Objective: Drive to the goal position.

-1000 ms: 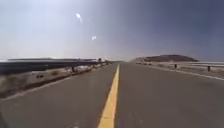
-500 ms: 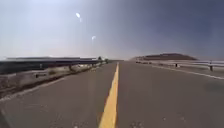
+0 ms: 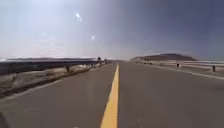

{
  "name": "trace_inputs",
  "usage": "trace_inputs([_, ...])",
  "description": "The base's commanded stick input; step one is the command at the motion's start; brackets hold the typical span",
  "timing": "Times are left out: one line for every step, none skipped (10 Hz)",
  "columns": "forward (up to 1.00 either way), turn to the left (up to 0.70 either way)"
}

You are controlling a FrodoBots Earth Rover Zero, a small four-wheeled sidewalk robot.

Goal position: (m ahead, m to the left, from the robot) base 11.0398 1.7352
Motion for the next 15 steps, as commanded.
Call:
trace_inputs([0.5, 0.0])
trace_inputs([0.5, 0.0])
trace_inputs([0.5, 0.0])
trace_inputs([0.5, 0.0])
trace_inputs([0.5, 0.0])
trace_inputs([0.5, 0.0])
trace_inputs([0.5, 0.0])
trace_inputs([0.5, 0.0])
trace_inputs([0.5, 0.0])
trace_inputs([0.5, 0.0])
trace_inputs([0.5, 0.0])
trace_inputs([0.5, 0.0])
trace_inputs([0.5, 0.0])
trace_inputs([0.5, 0.0])
trace_inputs([0.5, 0.0])
